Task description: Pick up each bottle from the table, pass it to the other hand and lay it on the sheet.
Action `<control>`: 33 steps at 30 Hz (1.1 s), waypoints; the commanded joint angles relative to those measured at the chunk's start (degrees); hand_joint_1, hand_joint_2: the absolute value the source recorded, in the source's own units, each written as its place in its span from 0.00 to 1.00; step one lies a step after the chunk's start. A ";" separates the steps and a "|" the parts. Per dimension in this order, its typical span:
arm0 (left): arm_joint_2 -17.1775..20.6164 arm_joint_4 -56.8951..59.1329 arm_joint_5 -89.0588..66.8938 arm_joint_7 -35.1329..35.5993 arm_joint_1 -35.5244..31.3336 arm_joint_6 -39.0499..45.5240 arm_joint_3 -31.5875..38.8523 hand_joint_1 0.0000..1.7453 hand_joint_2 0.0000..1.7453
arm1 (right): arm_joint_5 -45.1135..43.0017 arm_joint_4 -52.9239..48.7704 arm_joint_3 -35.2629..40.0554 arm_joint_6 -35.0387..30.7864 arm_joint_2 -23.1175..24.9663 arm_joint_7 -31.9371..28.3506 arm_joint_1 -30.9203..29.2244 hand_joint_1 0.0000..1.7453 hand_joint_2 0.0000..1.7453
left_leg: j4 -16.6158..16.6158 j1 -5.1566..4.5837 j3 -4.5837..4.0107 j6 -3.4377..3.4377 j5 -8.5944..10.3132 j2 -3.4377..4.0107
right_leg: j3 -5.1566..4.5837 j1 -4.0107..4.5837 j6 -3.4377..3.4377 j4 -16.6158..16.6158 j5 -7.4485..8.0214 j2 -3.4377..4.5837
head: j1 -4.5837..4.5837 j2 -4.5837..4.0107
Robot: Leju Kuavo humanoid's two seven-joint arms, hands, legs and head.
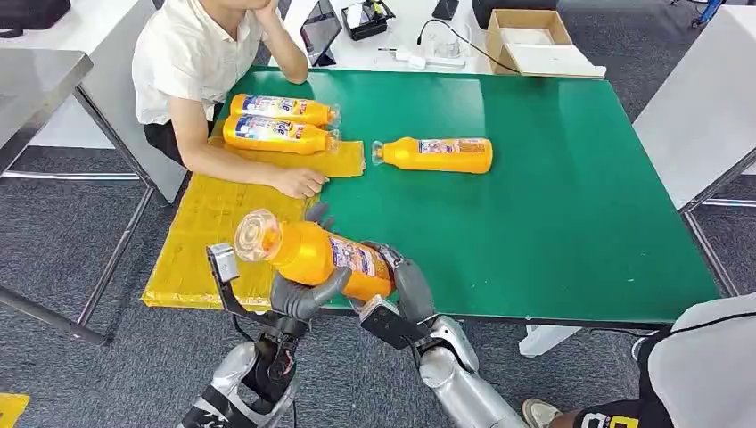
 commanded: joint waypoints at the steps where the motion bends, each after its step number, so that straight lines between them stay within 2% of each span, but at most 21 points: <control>1: -1.34 4.92 1.14 -0.76 -5.35 0.51 -0.89 1.00 1.00 | -1.60 6.89 6.06 1.90 1.42 -0.86 -2.38 0.91 1.00 | 0.00 0.07 0.42 -0.09 -0.18 -0.07 | 0.46 0.09 -0.17 -0.02 -0.20 -0.10 | 0.00 0.00; 3: -1.82 4.97 4.65 0.04 -5.03 -1.58 -0.03 1.00 1.00 | -2.06 7.47 6.46 2.56 1.54 -0.79 -2.51 0.88 1.00 | -0.02 0.05 0.20 -0.06 -0.07 -0.09 | 0.23 0.05 -0.10 -0.02 -0.10 -0.10 | 0.00 0.00; 5: -1.52 3.39 5.70 -1.42 -4.27 -2.40 0.32 1.00 1.00 | -4.14 8.21 6.46 5.23 1.58 -0.72 -2.58 0.71 1.00 | -0.02 0.04 0.29 -0.07 -0.10 -0.08 | 0.31 0.05 -0.13 -0.01 -0.14 -0.10 | 0.00 0.00; 6: -1.47 3.12 5.71 -1.57 -4.17 -2.42 0.34 1.00 1.00 | -4.38 8.21 6.52 5.58 1.56 -0.72 -2.59 0.58 1.00 | -0.03 0.05 0.21 -0.06 -0.07 -0.08 | 0.24 0.05 -0.10 -0.04 -0.09 -0.09 | -0.02 0.00; 7: -1.47 3.12 5.71 -1.57 -4.17 -2.42 0.34 1.00 1.00 | -4.38 8.21 6.52 5.58 1.56 -0.72 -2.59 0.24 1.00 | -0.03 0.07 0.36 -0.09 -0.14 -0.03 | 0.37 0.08 -0.16 -0.04 -0.15 -0.06 | 0.02 0.00; 8: -1.15 2.14 5.57 -2.14 -3.79 -2.80 0.42 1.00 1.00 | -4.58 8.21 6.85 6.30 1.35 -0.68 -2.59 0.02 1.00 | -0.02 0.05 0.18 -0.07 -0.07 -0.08 | 0.21 0.05 -0.11 -0.03 -0.10 -0.10 | -0.04 0.00; 14: -0.98 0.52 4.74 -3.72 -2.90 -3.30 0.76 1.00 1.00 | -5.87 6.82 7.07 8.54 1.21 -0.16 -2.03 0.00 1.00 | 0.05 0.07 0.38 -0.09 -0.21 -0.02 | 0.38 0.09 -0.17 0.04 -0.22 -0.05 | -0.02 0.00; 22: -0.76 0.09 4.23 -4.41 -2.44 -4.12 0.92 1.00 1.00 | -7.06 4.72 7.40 10.36 0.52 0.40 -1.47 0.00 1.00 | 0.00 0.03 0.09 -0.05 -0.05 -0.05 | 0.10 0.03 -0.08 -0.01 -0.08 -0.08 | -0.02 0.00; 23: -0.75 0.00 4.23 -4.42 -2.35 -4.09 1.07 1.00 1.00 | -7.16 4.36 7.36 10.27 0.37 0.60 -1.37 0.00 0.00 | 0.01 0.05 0.19 -0.07 -0.10 -0.07 | 0.22 0.06 -0.12 0.00 -0.13 -0.11 | 0.00 0.00; 26: -0.07 -0.98 3.54 -5.09 -1.61 -3.06 2.58 1.00 1.00 | -8.97 -0.02 4.86 6.88 -0.57 -0.50 1.07 0.00 0.00 | -0.02 0.05 0.13 -0.05 -0.07 -0.08 | 0.16 0.06 -0.10 -0.03 -0.10 -0.12 | -0.02 0.00; 28: 0.66 -0.05 3.87 -2.96 -1.88 -1.50 3.78 1.00 1.00 | -12.95 -7.04 1.16 5.66 -0.92 -2.93 5.48 0.00 0.00 | -0.02 0.07 0.21 -0.07 -0.10 -0.12 | 0.24 0.08 -0.12 -0.03 -0.14 -0.16 | 0.00 0.00; 30: 1.40 1.92 3.40 -2.14 -3.54 0.02 4.76 1.00 1.00 | -12.01 -12.28 1.66 4.50 -2.04 -3.02 7.23 0.00 0.00 | -0.07 0.07 0.26 -0.08 -0.10 -0.20 | 0.31 0.08 -0.13 -0.07 -0.17 -0.23 | -0.02 0.00; 33: 0.92 8.46 -1.77 -3.09 -8.65 9.49 7.79 1.00 1.00 | -9.41 -18.69 2.49 1.65 -3.59 -1.65 8.38 0.00 0.00 | 0.00 0.05 0.17 -0.08 -0.08 -0.14 | 0.20 0.06 -0.12 0.00 -0.14 -0.17 | 0.00 -0.02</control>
